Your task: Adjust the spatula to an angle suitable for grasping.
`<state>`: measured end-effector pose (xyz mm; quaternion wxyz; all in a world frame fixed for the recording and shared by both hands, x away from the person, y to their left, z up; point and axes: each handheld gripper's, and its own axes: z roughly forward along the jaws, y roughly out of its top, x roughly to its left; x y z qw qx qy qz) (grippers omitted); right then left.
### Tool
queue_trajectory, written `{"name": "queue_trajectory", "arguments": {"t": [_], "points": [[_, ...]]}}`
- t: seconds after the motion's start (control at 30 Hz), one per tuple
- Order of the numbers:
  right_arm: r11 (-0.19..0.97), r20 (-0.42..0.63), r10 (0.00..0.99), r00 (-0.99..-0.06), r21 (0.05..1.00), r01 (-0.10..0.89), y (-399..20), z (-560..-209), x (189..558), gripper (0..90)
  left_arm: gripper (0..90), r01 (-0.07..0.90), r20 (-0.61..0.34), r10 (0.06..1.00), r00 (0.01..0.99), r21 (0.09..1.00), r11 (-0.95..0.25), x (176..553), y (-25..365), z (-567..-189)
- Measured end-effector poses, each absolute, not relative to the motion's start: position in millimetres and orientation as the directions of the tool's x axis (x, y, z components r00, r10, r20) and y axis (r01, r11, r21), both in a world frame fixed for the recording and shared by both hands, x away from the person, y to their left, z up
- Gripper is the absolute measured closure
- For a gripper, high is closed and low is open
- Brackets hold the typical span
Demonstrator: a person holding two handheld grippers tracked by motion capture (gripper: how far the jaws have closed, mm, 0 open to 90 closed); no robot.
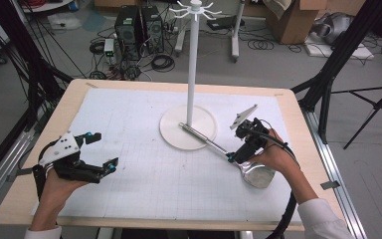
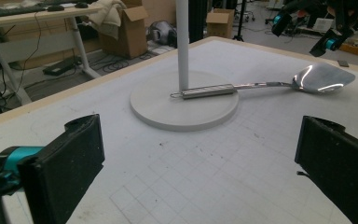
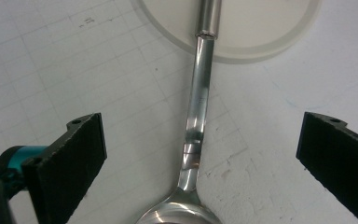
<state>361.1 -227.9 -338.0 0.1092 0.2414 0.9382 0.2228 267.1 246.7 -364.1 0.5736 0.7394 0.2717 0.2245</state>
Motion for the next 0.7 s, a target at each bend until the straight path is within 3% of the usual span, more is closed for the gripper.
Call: {"name": "queue_trajectory", "arguments": {"t": [0.7], "points": [[0.774,-0.09,0.569,-0.817,0.394,0.496,-199.6,-360.4,391.3,0.8,1.7,0.136,0.022,0.659,0.752,0.973,-0.188,265.9,249.7,-361.8]]}}
